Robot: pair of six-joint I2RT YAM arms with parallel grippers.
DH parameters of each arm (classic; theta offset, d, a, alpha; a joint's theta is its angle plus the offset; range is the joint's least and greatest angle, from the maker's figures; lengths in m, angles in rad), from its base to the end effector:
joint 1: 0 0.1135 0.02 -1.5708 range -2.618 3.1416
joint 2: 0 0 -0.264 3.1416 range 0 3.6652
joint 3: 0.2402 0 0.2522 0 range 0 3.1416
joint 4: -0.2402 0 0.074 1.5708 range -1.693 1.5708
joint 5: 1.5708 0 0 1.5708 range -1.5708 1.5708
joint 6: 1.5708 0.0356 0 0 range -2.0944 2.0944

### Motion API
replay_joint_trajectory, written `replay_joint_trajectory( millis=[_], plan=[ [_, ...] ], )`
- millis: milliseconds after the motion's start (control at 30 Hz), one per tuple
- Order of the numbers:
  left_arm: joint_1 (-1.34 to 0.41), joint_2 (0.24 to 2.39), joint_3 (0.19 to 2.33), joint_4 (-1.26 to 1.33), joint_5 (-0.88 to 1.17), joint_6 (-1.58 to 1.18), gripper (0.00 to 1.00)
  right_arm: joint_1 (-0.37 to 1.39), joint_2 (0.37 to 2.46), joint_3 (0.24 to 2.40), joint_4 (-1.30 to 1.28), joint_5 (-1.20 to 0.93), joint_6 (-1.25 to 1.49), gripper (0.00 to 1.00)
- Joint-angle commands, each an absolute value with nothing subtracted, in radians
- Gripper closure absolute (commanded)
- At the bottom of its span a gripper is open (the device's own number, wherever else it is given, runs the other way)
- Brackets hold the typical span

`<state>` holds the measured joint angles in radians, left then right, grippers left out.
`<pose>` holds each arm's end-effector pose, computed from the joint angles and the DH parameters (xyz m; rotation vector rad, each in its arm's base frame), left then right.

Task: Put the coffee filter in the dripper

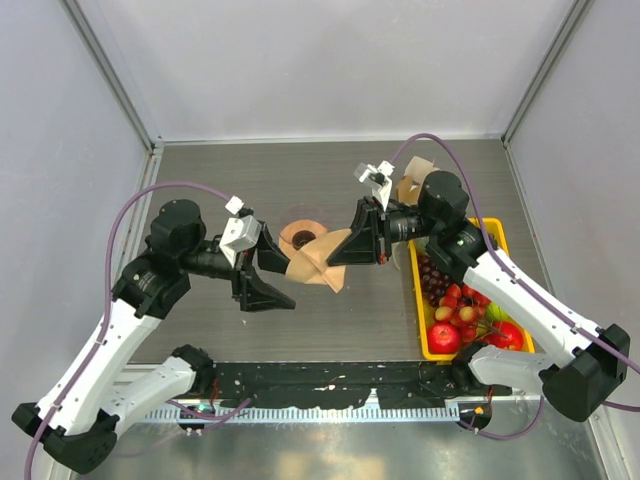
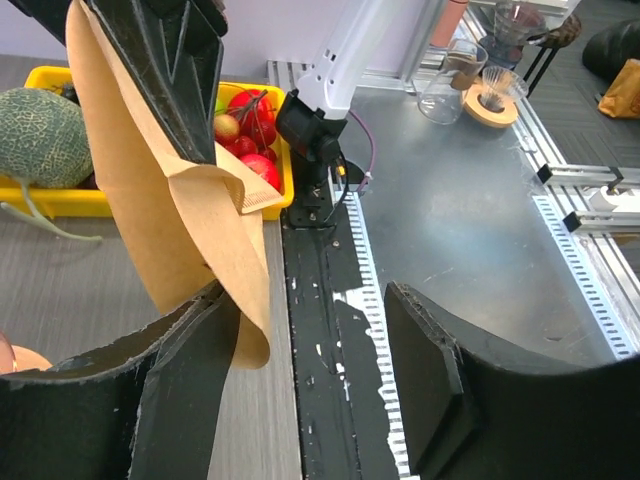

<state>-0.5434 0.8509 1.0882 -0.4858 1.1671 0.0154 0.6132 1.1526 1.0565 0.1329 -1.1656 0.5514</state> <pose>0.1159 -0.1083 0.4063 1.2936 1.3777 -1.4127 0.1859 0.1708 0.3942 -1.1032 1.5108 1.7312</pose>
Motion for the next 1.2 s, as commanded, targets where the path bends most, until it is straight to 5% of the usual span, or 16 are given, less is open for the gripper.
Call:
replay_joint_trajectory(
  millis=[0,167,433,700,967,1167],
  plan=[
    [-0.566,0.856,1.132,-0.494,1.118,0.022,0.3,0.63,1.15,1.078,0.169,-1.164,0.545,0.95],
    [-0.594,0.89,1.132,-0.443,1.085,-0.041,0.29,0.65,1.147,1.083,0.164,-1.147,0.534,0.92],
    [-0.626,0.94,1.131,-0.371,1.098,-0.107,0.45,0.669,1.166,1.101,0.103,-1.117,0.485,0.91],
    [-0.653,0.957,1.092,-0.319,1.123,-0.149,0.51,0.669,1.184,1.108,0.138,-1.117,0.514,0.91],
    [-0.657,0.936,1.032,-0.313,1.109,-0.15,0.44,0.669,1.184,1.106,0.198,-1.132,0.563,0.91],
    [-0.657,0.931,1.046,-0.35,1.104,-0.126,0.73,0.669,1.174,1.086,0.224,-1.161,0.581,0.92]
  ],
)
